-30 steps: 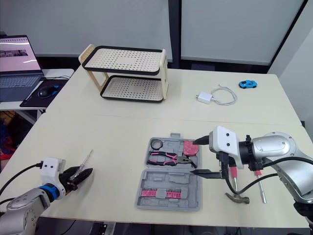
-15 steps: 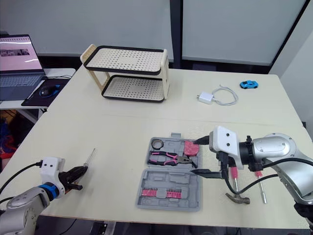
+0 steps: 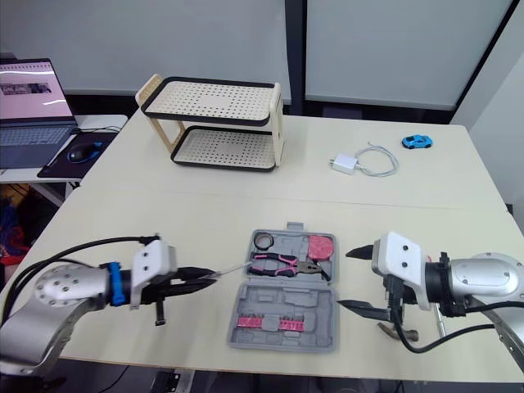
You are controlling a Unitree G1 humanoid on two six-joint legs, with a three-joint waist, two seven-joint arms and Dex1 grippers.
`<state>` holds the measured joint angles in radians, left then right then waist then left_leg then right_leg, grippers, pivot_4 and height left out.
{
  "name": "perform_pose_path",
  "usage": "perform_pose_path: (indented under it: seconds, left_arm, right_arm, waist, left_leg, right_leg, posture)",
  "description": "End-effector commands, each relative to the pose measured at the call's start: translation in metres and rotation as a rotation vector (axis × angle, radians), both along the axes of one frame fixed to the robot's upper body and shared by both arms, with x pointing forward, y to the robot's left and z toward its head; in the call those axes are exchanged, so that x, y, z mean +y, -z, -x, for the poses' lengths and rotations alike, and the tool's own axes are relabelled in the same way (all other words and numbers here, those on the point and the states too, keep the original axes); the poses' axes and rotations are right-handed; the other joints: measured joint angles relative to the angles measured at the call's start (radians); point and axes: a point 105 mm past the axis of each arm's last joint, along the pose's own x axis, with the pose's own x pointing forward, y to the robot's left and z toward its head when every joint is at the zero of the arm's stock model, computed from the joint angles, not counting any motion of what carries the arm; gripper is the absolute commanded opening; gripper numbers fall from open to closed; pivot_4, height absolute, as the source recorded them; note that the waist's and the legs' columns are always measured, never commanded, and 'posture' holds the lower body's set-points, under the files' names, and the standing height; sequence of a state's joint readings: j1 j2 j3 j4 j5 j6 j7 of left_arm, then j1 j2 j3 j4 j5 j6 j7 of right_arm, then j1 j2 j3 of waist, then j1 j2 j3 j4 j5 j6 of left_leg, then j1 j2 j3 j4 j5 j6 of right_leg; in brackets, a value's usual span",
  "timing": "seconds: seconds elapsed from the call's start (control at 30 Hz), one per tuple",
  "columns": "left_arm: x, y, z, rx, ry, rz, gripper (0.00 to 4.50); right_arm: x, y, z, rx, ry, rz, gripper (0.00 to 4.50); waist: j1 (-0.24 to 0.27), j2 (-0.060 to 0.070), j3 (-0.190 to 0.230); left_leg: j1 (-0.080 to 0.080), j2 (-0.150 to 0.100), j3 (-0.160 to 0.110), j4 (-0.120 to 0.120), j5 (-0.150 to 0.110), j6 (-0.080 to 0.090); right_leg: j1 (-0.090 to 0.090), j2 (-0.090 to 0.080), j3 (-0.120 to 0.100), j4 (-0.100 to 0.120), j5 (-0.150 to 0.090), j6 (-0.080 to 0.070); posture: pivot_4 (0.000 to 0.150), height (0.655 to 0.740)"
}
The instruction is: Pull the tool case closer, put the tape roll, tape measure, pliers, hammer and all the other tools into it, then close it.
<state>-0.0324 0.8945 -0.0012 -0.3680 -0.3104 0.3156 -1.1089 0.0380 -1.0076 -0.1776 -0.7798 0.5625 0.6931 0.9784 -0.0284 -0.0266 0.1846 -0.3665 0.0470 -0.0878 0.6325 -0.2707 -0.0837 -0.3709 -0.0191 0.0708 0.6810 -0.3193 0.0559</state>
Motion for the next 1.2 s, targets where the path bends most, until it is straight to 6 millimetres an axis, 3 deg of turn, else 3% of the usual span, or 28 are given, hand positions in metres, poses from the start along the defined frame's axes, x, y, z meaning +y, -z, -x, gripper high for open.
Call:
perform_pose_path:
  seconds: [0.03,0.23,0.6,1.2]
  left_arm:
    - [-0.026,0.004,0.003,-0.023,0.169,-0.097,0.17]
    - [-0.056,0.019,-0.004,-0.041,0.27,-0.16,0.17]
    - [-0.079,0.048,-0.019,-0.04,0.267,-0.216,0.17]
    - [-0.088,0.058,-0.026,-0.042,0.273,-0.219,0.17]
  right_arm:
    - [-0.001,0.001,0.009,-0.008,0.01,0.041,4.5]
    - [-0.004,0.014,0.015,0.019,0.055,0.088,4.5]
    - [0.0,0.015,0.014,0.011,0.06,0.114,4.5]
    - [0.001,0.012,0.01,0.014,0.058,0.117,4.5]
  waist:
    - [0.0,0.0,0.0]
    - [-0.003,0.0,0.0]
    - [0.0,0.0,0.0]
    - [0.0,0.0,0.0]
  left_leg:
    - [0.0,0.0,0.0,0.001,0.0,0.0]
    - [-0.001,0.0,0.0,0.005,0.0,0.0]
    - [-0.007,-0.001,-0.001,0.014,0.0,0.0]
    - [-0.008,-0.001,-0.003,0.014,0.0,0.001]
  right_leg:
    - [0.0,0.0,0.0,0.0,0.0,0.0]
    - [0.001,0.0,0.001,0.0,0.001,0.001]
    - [0.001,0.001,0.001,-0.001,0.003,0.005]
    - [-0.001,0.0,0.0,0.0,0.003,0.005]
  posture:
    - [0.15,0.735]
    - [0.15,0.735]
    - [0.15,0.735]
    - [0.15,0.735]
